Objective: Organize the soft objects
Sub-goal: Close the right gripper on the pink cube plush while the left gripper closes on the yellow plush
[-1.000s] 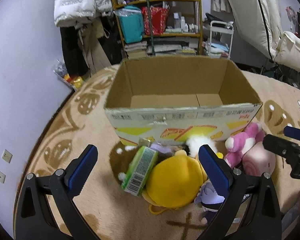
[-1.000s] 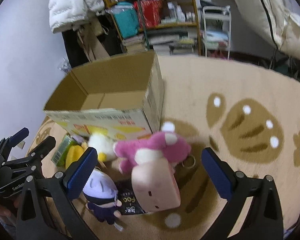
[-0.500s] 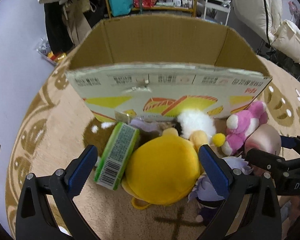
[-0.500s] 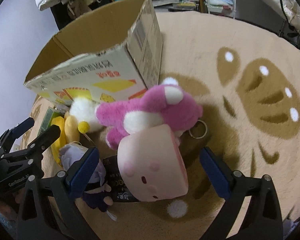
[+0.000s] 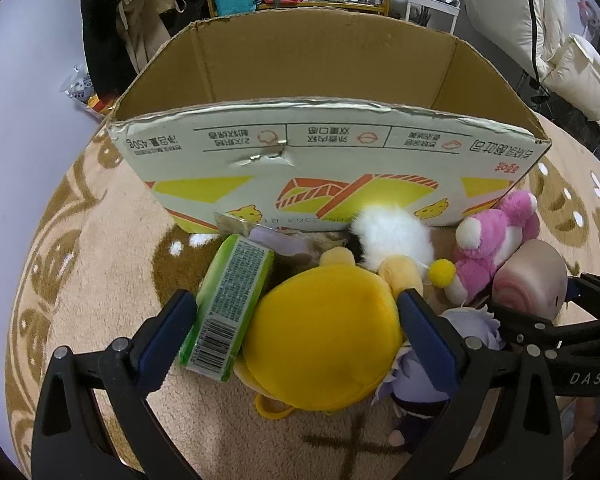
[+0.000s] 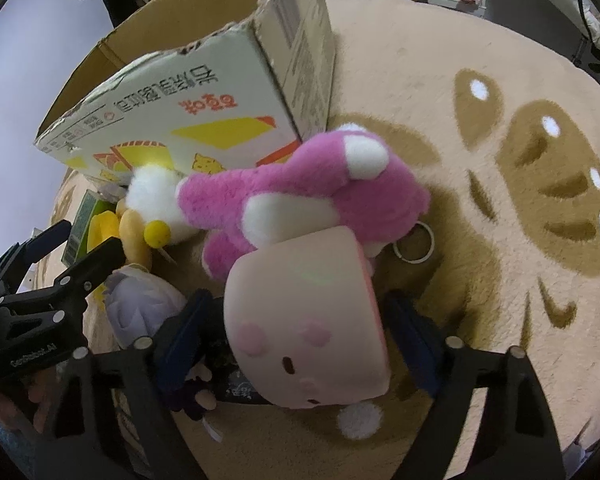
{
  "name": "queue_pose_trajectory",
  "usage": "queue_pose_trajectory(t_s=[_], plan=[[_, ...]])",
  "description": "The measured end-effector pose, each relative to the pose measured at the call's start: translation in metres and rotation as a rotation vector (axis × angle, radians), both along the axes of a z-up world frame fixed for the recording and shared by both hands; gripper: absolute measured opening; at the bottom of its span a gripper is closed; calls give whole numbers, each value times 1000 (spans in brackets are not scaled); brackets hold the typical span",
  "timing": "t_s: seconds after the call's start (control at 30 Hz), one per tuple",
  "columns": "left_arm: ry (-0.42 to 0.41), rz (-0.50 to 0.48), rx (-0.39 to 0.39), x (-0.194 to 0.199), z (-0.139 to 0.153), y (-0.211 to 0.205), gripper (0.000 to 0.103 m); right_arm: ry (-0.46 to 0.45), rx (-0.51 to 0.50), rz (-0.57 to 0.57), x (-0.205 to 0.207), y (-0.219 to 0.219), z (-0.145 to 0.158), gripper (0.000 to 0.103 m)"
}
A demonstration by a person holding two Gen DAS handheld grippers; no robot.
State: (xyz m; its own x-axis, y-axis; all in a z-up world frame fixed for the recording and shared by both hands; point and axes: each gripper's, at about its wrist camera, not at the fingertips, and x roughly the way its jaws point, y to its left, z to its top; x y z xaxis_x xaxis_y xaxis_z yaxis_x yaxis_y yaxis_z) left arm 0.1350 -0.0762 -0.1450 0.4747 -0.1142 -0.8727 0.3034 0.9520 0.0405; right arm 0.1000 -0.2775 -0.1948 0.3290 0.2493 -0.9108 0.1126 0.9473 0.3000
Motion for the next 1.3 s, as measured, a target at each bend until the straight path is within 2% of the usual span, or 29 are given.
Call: queue_pose_trajectory(t_s=[0.17, 0.33, 0.53, 0.57, 0.6, 0.63, 0.7, 0.8, 0.87, 1.03, 1.1, 1.23, 1.27, 1.3], plan=[[1, 9, 0, -3, 4, -2, 99, -10, -3, -4, 2, 5, -5, 89], [2, 6, 13, -4, 5, -3, 99, -4, -4, -2, 1, 7, 2, 85], [-34, 5, 11, -11, 15, -5, 98, 2, 6, -14, 0, 5, 3, 84], [-45, -5, 6, -13, 17, -6, 96, 5, 5, -14, 1, 5, 2, 84], [-49, -18, -2, -15, 18, -8, 89, 5, 4, -13, 0, 4, 2, 84], [-44, -29, -12, -16, 19, -9, 86, 5, 3, -12, 0, 4, 1, 84], [-41, -36, -14, -17, 18, -11, 84, 3, 1, -11, 1, 4, 1, 84], [-15, -47, -14, -16, 13, -14, 76, 3, 0, -11, 1, 5, 0, 84], [-3, -52, -24, -15, 9, -13, 76, 4, 0, -11, 1, 5, 0, 84], [-17, -79, 21, -15, 2, -18, 76, 9, -5, -2, 1, 7, 0, 83], [-23, -85, 35, -17, 1, -20, 76, 14, -23, 8, 1, 11, 1, 73], [-21, -76, 25, -17, 2, -18, 75, 14, -30, 7, 0, 11, 0, 72], [-21, -76, 22, -17, 2, -18, 74, 15, -28, 4, 0, 11, 0, 72], [-12, -81, 12, -17, 2, -18, 67, 15, -27, 2, 0, 10, -1, 72]])
